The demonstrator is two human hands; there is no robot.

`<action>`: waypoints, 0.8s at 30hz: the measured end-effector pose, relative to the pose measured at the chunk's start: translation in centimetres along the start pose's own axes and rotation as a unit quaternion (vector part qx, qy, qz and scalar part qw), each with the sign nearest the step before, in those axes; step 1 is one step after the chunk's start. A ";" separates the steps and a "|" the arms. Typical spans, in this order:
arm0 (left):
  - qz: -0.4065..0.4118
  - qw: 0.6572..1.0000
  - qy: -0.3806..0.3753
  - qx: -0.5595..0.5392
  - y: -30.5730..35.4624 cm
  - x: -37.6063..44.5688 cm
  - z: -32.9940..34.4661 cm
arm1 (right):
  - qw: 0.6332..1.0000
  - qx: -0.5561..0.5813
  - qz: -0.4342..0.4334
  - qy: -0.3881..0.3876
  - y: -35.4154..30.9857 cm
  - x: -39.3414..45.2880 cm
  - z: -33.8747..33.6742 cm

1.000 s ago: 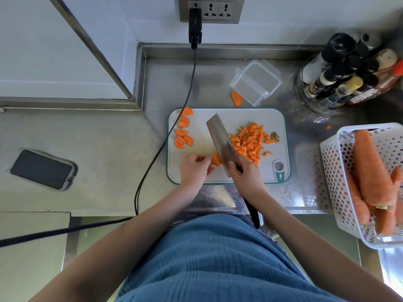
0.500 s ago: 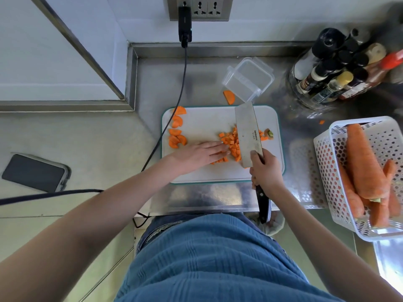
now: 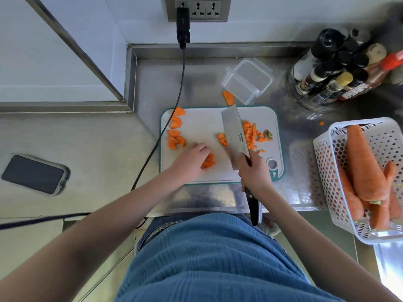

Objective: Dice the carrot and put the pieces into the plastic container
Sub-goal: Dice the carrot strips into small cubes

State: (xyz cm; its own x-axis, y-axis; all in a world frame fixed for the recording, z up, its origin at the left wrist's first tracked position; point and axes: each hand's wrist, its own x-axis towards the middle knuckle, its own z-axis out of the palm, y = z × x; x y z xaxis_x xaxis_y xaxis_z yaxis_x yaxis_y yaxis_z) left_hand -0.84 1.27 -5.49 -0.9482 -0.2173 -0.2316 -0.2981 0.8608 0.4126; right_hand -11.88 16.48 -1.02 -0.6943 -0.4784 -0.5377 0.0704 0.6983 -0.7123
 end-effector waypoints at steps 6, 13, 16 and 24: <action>-0.125 0.974 0.088 -0.168 0.8 -1.3 1.1 | 0.994 -0.083 -0.071 -0.020 -1.2 -0.4 2.0; -0.152 0.951 0.163 -0.215 1.0 -2.4 1.5 | 0.986 -0.135 -0.094 -0.024 -1.8 -1.4 3.9; -0.154 0.947 0.175 -0.221 1.3 -2.5 1.5 | 0.982 -0.153 -0.106 -0.017 -1.8 -1.6 4.1; -0.142 0.946 0.197 -0.213 1.6 -3.2 1.6 | 0.977 -0.190 -0.088 -0.030 -1.8 -1.8 5.1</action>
State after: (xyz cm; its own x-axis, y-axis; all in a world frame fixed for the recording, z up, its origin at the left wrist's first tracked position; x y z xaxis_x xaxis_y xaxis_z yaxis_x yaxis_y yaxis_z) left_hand 1.83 4.10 -5.49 -0.7657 -0.6390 -0.0736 -0.4842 0.4973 0.7199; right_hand -7.11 13.38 -1.08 -0.6273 -0.6319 -0.4553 -0.3255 0.7438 -0.5838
